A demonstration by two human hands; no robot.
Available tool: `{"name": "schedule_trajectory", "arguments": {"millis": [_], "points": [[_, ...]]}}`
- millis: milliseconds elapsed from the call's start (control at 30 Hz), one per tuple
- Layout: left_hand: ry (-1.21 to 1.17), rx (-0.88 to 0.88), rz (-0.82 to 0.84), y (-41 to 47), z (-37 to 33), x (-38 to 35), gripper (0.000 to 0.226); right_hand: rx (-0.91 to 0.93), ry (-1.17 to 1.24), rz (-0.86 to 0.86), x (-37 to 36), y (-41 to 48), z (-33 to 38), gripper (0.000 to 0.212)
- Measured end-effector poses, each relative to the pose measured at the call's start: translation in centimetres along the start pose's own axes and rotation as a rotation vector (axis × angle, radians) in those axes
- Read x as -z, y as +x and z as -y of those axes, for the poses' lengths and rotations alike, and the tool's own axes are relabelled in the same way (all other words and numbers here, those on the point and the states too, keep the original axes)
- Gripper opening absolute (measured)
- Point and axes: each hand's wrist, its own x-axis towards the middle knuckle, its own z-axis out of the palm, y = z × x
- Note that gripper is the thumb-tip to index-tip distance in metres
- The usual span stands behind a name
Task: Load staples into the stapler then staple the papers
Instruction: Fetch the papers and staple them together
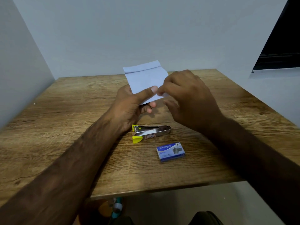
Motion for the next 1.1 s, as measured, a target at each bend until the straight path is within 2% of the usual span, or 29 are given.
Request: {"name": "schedule_trajectory", "arguments": {"millis": [67, 133, 200, 300, 367, 467, 533, 567, 700, 833, 900, 1100], "points": [[0.008, 0.055, 0.033, -0.1, 0.0, -0.3, 0.026, 0.027, -0.044, -0.022, 0.1, -0.1, 0.2, 0.014], [0.019, 0.104, 0.075, -0.2, -0.3, -0.6, 0.024, 0.02, -0.091, 0.005, 0.4, -0.2, 0.0, 0.017], [0.062, 0.2, 0.086, -0.1, -0.9, -0.8, 0.036, 0.001, -0.148, 0.042, 0.8, -0.7, -0.4, 0.019], [0.283, 0.363, 0.018, -0.3, -1.5, -0.4, 0.055, -0.036, -0.165, 0.107, 1.5, -1.5, -1.7, 0.016], [0.496, 0.285, -0.045, -0.6, -1.9, -0.2, 0.051, -0.077, -0.148, 0.156, 1.8, -2.3, -2.9, 0.013], [0.96, -0.104, -0.064, -0.6, -2.8, -1.1, 0.037, -0.15, -0.167, 0.222, 1.9, -3.4, -4.7, 0.011], [1.19, -0.289, 0.06, -0.3, -3.7, -3.3, 0.023, -0.186, -0.18, 0.302, 2.0, -3.8, -5.4, 0.01], [1.287, -0.31, 0.162, -0.1, -4.0, -4.7, 0.02, -0.204, -0.182, 0.359, 2.1, -3.9, -5.7, 0.015], [1.678, -0.192, 0.536, 1.0, -2.6, -10.4, 0.034, -0.271, -0.175, 0.559, 3.0, -4.4, -6.2, 0.025], [1.639, -0.143, 0.652, 1.7, -0.4, -13.0, 0.029, -0.39, -0.171, 0.633, 3.8, -5.4, -7.2, 0.022], [1.682, -0.083, 0.679, 2.5, 0.0, -13.9, 0.035, -0.447, -0.166, 0.664, 4.4, -5.8, -8.2, 0.016], [1.705, 0.0, 0.666, 5.5, 1.3, -16.5, 0.04, -0.544, -0.161, 0.717, 4.1, -6.5, -11.7, 0.035]]}}
